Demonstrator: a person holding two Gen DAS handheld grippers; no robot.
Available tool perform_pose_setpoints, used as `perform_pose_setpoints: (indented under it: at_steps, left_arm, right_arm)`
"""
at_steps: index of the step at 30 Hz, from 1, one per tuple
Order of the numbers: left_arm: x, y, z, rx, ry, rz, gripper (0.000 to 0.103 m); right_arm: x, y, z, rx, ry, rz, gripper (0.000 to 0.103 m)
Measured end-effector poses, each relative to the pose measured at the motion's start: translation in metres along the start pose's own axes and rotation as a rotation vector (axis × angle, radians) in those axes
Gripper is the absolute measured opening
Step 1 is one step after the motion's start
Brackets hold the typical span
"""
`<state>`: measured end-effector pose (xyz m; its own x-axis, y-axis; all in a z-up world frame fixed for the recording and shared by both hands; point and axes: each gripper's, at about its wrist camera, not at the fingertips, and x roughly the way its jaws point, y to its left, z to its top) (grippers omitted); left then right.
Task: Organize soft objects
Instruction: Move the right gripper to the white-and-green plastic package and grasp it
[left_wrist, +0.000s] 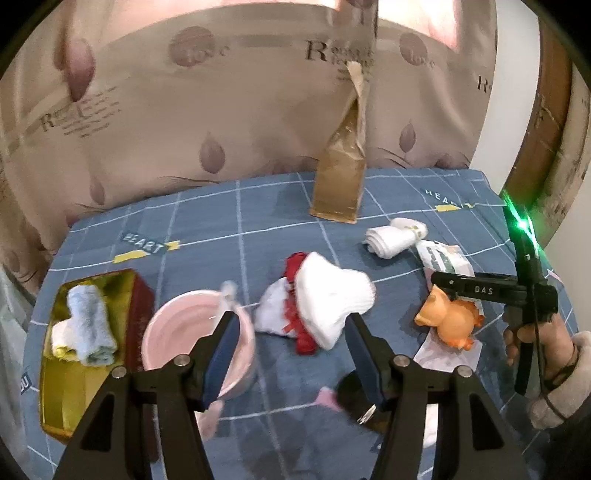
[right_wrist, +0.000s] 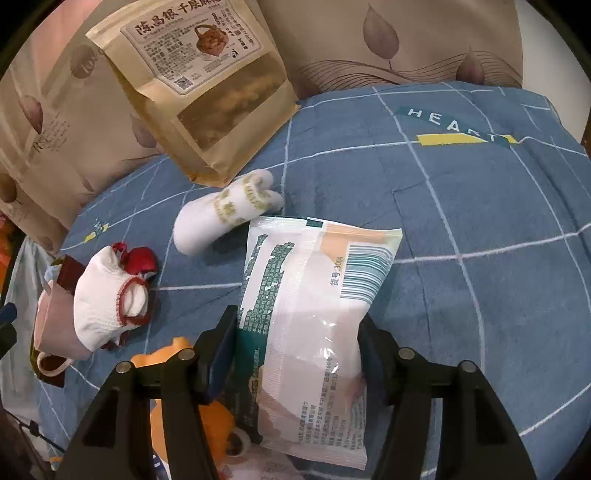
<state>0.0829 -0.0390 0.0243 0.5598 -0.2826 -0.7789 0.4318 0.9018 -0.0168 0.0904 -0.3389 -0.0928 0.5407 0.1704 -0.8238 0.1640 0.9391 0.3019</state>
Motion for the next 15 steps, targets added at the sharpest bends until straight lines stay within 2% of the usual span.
perform_pose_setpoints:
  at_steps: [3, 10, 15]
  left_arm:
    - [0.016, -0.015, 0.009, 0.025, 0.019, -0.011, 0.061]
    - [0.047, -0.026, 0.015, 0.021, 0.086, -0.03, 0.061]
    - [0.067, -0.026, 0.018, 0.002, 0.118, -0.026, 0.061]
  right_arm:
    - [0.002, -0.006, 0.004, 0.008, 0.001, -0.003, 0.058]
    - [0.004, -0.023, 0.013, 0.075, 0.018, 0.064, 0.058]
    - [0.0, -0.021, 0.014, 0.005, -0.027, -0.062, 0.052]
